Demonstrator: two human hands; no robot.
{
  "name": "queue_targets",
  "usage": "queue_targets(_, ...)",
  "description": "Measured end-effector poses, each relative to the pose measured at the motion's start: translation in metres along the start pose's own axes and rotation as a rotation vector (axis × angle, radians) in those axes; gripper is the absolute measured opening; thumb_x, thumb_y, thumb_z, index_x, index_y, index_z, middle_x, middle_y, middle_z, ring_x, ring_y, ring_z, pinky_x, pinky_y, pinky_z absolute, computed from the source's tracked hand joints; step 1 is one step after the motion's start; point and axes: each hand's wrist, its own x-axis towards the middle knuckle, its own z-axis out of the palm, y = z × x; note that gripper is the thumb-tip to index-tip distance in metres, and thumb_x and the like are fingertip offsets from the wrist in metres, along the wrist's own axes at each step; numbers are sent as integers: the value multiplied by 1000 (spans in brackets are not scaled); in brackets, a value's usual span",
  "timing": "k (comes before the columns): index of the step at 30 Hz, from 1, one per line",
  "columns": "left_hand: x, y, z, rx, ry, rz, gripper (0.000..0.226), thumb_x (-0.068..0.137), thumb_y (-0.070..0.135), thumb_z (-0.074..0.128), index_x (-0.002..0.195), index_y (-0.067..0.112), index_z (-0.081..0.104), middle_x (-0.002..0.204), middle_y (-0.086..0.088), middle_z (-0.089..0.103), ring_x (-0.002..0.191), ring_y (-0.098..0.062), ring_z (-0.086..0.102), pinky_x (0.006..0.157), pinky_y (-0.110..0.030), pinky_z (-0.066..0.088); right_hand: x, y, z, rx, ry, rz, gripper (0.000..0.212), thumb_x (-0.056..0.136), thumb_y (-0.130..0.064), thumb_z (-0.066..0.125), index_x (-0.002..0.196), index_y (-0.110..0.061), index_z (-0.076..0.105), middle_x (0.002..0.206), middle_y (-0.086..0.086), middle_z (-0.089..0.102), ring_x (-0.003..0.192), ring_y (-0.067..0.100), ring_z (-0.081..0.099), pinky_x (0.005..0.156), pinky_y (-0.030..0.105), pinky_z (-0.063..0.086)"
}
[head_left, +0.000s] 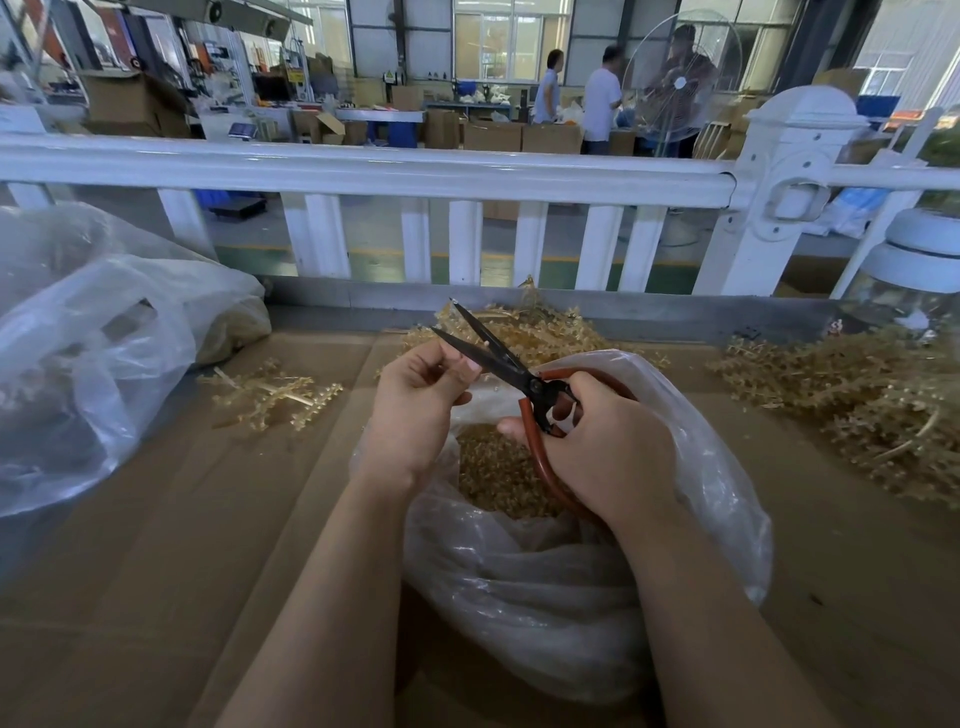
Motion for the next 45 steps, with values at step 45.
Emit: queue_targets(45,-2,1,7,-86,-124,-244,16,81,27,73,69,16,70,72,-1,68,69,-10,54,70,-26,43,6,-2,6,568,-75,232,23,89,-32,75,82,-11,71,71,-2,71,71,12,67,68,38,58)
